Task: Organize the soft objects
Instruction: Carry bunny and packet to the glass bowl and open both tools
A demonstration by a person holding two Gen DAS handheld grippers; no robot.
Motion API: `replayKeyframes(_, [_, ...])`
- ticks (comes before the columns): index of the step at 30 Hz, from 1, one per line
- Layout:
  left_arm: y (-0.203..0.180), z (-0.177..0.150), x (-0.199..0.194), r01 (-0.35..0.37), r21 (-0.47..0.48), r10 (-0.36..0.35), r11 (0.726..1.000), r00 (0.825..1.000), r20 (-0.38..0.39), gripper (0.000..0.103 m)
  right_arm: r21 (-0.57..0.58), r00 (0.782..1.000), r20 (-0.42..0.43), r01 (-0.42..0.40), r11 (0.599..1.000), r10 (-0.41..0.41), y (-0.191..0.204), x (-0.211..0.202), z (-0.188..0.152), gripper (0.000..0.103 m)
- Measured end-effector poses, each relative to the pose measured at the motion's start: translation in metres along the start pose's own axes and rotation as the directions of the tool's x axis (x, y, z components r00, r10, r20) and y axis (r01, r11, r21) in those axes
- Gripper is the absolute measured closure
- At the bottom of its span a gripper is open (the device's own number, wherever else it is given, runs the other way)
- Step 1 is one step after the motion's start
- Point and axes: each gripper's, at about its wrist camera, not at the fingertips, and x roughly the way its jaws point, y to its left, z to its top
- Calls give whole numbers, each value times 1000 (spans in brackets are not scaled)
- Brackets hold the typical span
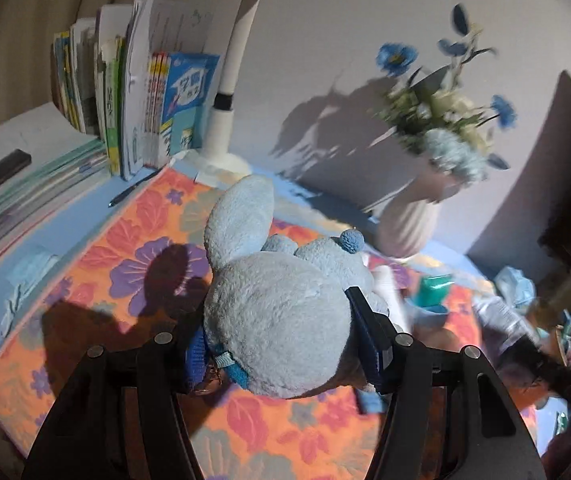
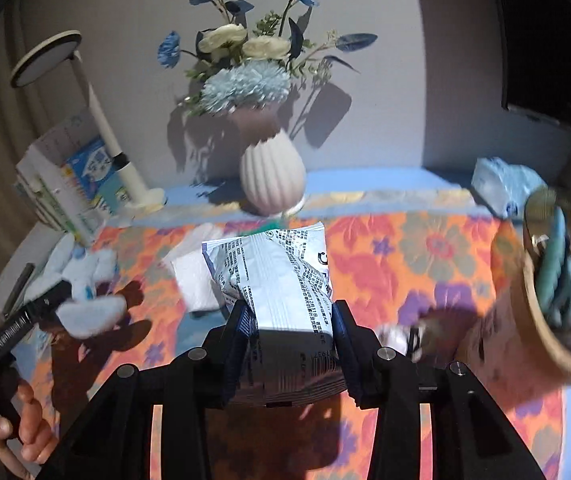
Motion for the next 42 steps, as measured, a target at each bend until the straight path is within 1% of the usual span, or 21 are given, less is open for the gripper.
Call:
replayKeyframes(2, [-9,-3,-8,13,19,-13,1000,1000,1,45,12,1000,-7,6,1000,-6,0,-8,-11,62])
replayKeyframes(3, [-16,-6,-13,34,28,-34,999,999,-2,45,28,1000,-20,11,1000,-11,-3,-11,-17,62])
replayKeyframes(5, [-31,-15,-17,82,52,-81,995,997,-19,45,76,996,-81,30,997,-24,-10,-13,-28,63])
replayKeyframes(8, [-55,-30,-19,117,97,-112,988,992,-55,45,173,992,-126,9,985,13,-27,-19,-41,62])
replayKeyframes(9, [-64,-36,-21,135,116,-128,984,990,-65,45,201,992,-127,12,979,13,-34,-24,-45,62])
replayKeyframes(11, [-74,-44,-24,169,125,-161,978,984,-70,45,218,994,-110,34,975,-10,-43,-36,-49,62])
replayKeyframes(13, [-86,-51,-28,219,129,-209,967,974,-89,45,237,995,-93,43,970,-22,-52,-48,-53,62])
replayKeyframes(19, [-113,-60,-38,254,166,-240,953,966,-101,45,289,997,-68,41,957,-22,-73,-71,-60,62])
replayKeyframes(25, [-135,-70,-50,285,208,-268,936,957,-107,45,312,996,-89,29,950,-2,-84,-78,-72,62])
replayKeyframes(29, [-152,-78,-61,305,241,-287,921,952,-110,45,326,996,-86,32,945,-4,-91,-85,-77,62])
replayKeyframes(36, [-180,-90,-79,310,306,-292,900,951,-104,45,343,997,-74,39,939,-14,-103,-100,-82,62])
replayKeyframes(42, [-200,-99,-93,310,373,-295,874,950,-98,45,353,997,-70,41,935,-18,-112,-110,-88,63])
